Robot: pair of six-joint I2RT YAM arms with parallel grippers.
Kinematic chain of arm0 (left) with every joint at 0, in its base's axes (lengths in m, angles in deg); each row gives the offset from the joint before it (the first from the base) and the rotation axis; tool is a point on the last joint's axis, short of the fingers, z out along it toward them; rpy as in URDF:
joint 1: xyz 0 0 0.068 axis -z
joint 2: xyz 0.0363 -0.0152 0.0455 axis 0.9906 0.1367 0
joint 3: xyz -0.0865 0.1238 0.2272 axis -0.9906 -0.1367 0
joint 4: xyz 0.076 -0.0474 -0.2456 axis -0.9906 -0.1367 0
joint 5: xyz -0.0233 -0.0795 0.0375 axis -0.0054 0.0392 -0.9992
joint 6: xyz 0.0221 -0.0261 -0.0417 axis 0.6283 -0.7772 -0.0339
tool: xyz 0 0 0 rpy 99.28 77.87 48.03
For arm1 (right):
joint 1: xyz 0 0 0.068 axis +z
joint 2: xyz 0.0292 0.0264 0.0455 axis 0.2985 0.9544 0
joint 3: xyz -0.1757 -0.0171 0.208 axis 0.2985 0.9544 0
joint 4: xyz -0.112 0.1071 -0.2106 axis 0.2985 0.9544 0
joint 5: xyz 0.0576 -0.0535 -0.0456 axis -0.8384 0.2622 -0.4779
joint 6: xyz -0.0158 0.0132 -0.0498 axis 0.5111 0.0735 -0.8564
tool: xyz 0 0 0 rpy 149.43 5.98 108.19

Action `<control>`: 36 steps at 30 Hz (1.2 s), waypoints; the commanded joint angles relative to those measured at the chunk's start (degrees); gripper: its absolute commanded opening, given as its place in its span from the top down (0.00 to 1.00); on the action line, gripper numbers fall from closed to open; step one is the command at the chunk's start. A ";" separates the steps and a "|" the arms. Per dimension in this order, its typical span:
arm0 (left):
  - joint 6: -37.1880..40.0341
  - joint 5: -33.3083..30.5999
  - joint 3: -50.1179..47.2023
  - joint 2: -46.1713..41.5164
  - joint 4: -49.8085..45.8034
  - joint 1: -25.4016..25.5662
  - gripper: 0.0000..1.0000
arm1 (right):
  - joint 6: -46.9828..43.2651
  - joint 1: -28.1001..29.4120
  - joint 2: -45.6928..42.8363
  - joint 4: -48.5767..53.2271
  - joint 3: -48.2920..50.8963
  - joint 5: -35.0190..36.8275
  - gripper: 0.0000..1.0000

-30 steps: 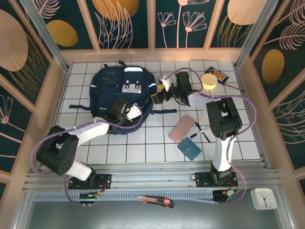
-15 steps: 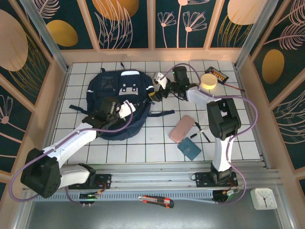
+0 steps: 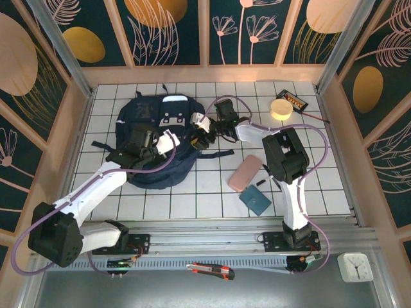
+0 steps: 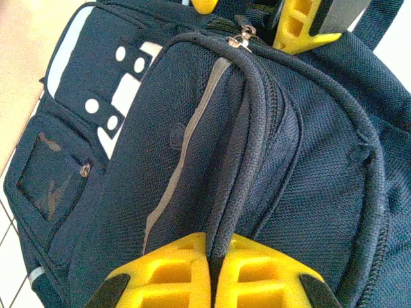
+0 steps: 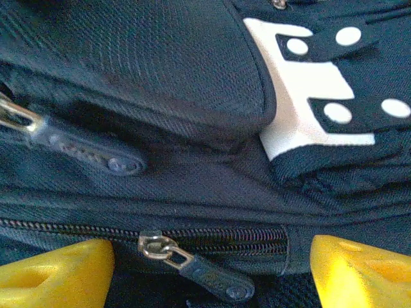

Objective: Pack the student bag

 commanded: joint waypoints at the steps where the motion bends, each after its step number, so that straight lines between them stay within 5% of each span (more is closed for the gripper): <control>1: 0.75 -0.33 3.74 -1.01 2.52 -0.57 1.00 | -1.88 0.02 1.54 1.80 -1.79 1.68 0.21; 10: 1.26 -0.37 4.80 -0.75 2.37 -0.77 1.00 | -1.59 0.11 0.96 0.05 1.50 2.70 0.42; 16: 1.62 -0.79 5.23 -0.93 1.67 -0.77 1.00 | -0.53 0.20 1.82 -0.73 0.81 3.18 0.82; 26: 0.98 -0.94 5.00 -1.05 0.95 -0.74 1.00 | 0.94 0.02 -0.09 -2.75 2.22 4.64 1.00; 36: -3.14 -3.02 5.67 2.13 1.83 -0.73 1.00 | 3.07 0.15 -7.44 -1.86 7.18 5.47 1.00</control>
